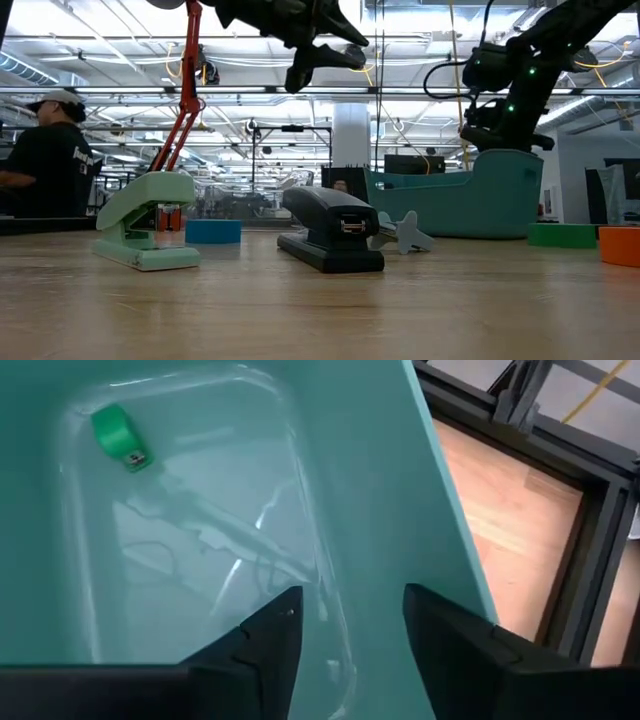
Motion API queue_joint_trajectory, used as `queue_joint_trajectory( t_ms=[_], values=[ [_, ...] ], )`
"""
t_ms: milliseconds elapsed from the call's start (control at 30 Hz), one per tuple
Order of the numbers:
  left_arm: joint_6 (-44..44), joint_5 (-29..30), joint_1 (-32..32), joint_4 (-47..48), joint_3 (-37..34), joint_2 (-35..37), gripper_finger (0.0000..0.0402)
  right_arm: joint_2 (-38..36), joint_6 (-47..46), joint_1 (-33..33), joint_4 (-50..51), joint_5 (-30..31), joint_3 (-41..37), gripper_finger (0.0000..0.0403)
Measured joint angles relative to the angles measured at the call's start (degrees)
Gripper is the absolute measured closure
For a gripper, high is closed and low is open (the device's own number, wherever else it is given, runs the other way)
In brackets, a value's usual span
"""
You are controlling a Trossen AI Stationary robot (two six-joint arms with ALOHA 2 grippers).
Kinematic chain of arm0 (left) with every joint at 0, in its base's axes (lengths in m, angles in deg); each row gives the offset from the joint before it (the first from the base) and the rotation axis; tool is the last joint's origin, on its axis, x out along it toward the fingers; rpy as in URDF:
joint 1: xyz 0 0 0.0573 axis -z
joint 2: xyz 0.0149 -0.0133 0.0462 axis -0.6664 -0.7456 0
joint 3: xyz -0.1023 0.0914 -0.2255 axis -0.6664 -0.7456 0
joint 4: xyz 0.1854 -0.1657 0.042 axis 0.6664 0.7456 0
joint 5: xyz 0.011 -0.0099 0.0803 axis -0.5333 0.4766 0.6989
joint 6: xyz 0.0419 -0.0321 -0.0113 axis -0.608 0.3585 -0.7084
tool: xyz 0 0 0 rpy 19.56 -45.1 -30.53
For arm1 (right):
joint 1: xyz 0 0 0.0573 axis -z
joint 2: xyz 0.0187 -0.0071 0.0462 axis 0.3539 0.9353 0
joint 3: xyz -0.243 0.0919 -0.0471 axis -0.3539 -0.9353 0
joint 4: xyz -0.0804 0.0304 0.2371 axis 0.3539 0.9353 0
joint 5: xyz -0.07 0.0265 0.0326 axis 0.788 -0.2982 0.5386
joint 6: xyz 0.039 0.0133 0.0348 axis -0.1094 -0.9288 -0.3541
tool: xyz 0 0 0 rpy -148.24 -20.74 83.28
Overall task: Pick and place Stapler, Stapler remover, tape
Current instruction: Adjust the green bin
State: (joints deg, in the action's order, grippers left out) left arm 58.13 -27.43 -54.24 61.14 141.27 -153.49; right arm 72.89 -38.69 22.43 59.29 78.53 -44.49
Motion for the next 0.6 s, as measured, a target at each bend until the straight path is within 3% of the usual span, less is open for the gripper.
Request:
queue_joint_trajectory(
  t_ms=[167,300,467,600],
  values=[
    [0.07,0.04,0.00,0.00,0.00,0.00,0.0261,0.01,1.53,0.00,-0.27,1.60,0.00,0.0251],
    [0.12,0.07,-0.22,0.02,0.00,0.00,0.0261,0.28,6.55,0.56,-0.73,3.54,0.00,0.0288],
    [0.15,0.11,-0.26,-0.02,0.00,0.00,0.0261,1.30,10.89,2.85,-1.68,-1.13,0.00,0.0383],
    [0.53,0.10,-0.26,-0.01,0.00,0.00,0.0261,2.62,15.58,4.01,-4.29,-6.15,0.00,0.0396]
  ],
)
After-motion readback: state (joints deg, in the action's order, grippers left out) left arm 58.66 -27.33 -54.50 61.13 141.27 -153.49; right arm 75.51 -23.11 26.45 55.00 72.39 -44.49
